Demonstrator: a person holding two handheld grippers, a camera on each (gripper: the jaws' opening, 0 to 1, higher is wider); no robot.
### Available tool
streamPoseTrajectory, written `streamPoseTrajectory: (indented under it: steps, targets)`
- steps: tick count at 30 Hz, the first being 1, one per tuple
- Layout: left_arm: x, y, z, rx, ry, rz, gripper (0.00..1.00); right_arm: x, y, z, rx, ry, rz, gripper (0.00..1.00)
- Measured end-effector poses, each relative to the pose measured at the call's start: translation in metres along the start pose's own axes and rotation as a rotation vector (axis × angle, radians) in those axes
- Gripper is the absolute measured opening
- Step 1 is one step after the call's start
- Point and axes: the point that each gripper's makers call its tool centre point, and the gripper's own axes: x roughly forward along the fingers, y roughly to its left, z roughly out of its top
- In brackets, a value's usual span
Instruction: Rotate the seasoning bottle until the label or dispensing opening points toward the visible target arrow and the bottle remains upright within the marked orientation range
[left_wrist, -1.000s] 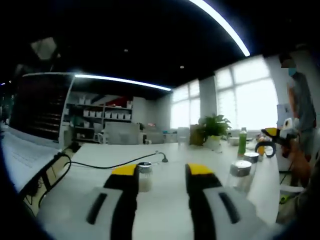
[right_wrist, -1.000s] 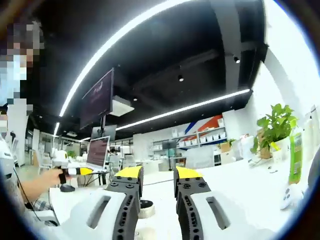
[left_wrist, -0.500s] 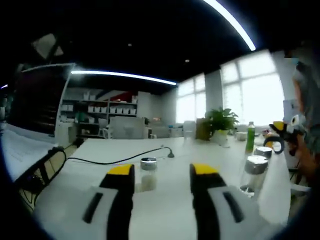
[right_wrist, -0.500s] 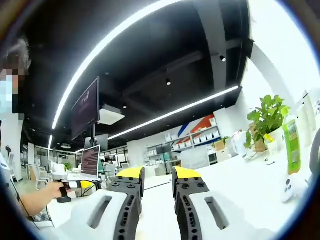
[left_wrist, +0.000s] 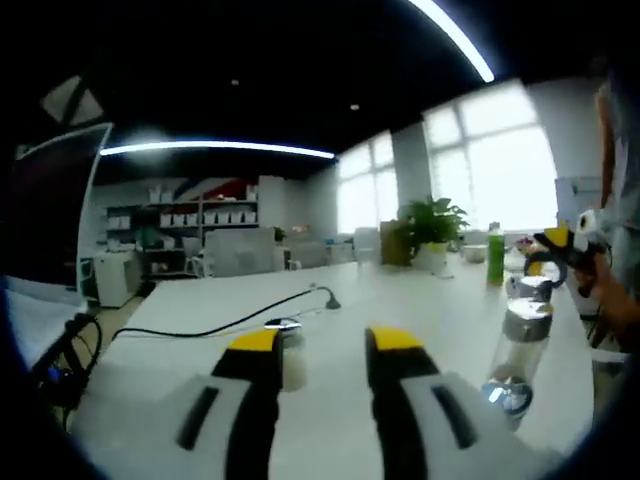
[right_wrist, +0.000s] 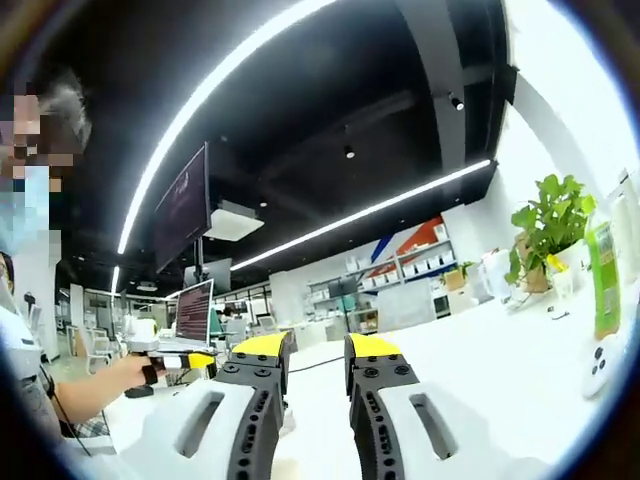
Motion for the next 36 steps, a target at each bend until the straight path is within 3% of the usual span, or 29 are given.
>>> streamPoseTrajectory:
  steps: [2,4,5,7,8,10,12,15,19,28,34,36]
  targets:
    - [0.012,0.001,-0.005,0.046,0.042,0.010,0.35,0.001,-0.002,-0.005,0.002,0.011,0.003,0.21]
    - [0.019,-0.001,-0.009,0.006,0.054,0.016,0.39,0.002,-0.005,-0.009,0.021,0.017,0.006,0.21]
    - [0.023,-0.004,-0.008,-0.053,0.034,0.014,0.47,0.003,-0.008,-0.009,0.034,0.019,0.007,0.20]
    - [0.030,0.001,-0.007,-0.093,0.018,0.030,0.60,0.006,-0.013,-0.009,0.047,0.022,0.008,0.19]
    - [0.035,0.006,-0.008,-0.078,0.022,0.043,0.61,0.007,-0.015,-0.009,0.050,0.021,0.006,0.19]
    - [0.043,0.019,-0.015,-0.042,0.060,0.082,0.57,0.008,-0.019,-0.006,0.054,0.013,-0.001,0.19]
    - [0.053,0.028,-0.015,-0.046,0.059,0.090,0.58,0.009,-0.024,-0.003,0.071,-0.007,-0.008,0.18]
    - [0.067,0.042,-0.020,-0.085,0.052,0.126,0.57,0.011,-0.018,0.008,0.247,-0.082,0.048,0.18]
    - [0.086,0.058,-0.030,-0.107,0.049,0.170,0.56,0.013,-0.020,0.007,0.197,-0.081,0.025,0.18]
    - [0.117,0.056,-0.052,-0.130,0.094,0.147,0.53,0.008,-0.041,-0.003,0.224,-0.056,-0.013,0.15]
    - [0.121,0.058,-0.047,-0.100,0.055,0.172,0.51,0.006,-0.045,-0.002,0.225,-0.060,-0.025,0.14]
    - [0.125,0.056,-0.049,-0.079,0.068,0.159,0.45,0.006,-0.047,-0.002,0.227,-0.059,-0.025,0.14]
